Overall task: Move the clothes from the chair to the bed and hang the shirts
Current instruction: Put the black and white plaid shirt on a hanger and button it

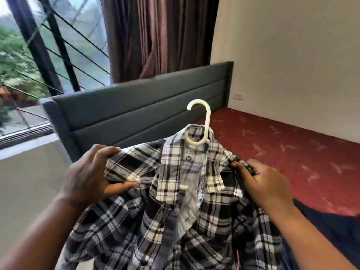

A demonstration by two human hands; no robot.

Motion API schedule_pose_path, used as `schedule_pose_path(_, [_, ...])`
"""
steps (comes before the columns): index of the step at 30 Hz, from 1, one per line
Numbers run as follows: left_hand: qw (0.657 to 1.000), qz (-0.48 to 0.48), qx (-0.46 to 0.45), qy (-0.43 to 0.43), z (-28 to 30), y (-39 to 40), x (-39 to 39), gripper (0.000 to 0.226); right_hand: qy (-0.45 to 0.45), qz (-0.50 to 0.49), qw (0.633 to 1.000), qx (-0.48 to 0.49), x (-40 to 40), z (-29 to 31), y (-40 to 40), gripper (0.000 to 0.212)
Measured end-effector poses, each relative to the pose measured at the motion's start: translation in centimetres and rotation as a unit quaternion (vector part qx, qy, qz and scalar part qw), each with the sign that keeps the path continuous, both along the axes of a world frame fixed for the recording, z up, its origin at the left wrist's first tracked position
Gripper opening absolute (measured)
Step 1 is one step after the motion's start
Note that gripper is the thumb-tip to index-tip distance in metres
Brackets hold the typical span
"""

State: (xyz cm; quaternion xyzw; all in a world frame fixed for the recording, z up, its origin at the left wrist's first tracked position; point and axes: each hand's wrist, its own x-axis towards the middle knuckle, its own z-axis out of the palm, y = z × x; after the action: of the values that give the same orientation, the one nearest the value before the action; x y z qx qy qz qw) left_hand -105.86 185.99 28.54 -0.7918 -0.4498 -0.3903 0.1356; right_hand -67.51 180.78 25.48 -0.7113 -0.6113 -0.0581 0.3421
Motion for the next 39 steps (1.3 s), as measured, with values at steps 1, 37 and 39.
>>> schedule_pose_path(1, [1.0, 0.0, 0.004, 0.024, -0.7, 1.0, 0.8, 0.092, 0.009, -0.004, 1.0, -0.002, 0.8, -0.7, 1.0, 0.061])
schedule_pose_path(37, [0.856, 0.023, -0.491, 0.162, -36.0, 49.8, 32.4, 0.099, -0.006, -0.227, 0.897, -0.38, 23.7, -32.5, 40.7, 0.085])
schedule_pose_path(39, [0.836, -0.005, -0.534, 0.129, -39.2, 45.9, 31.1, 0.073, 0.019, -0.172, 0.909, -0.38, 19.6, -36.4, 36.8, 0.068])
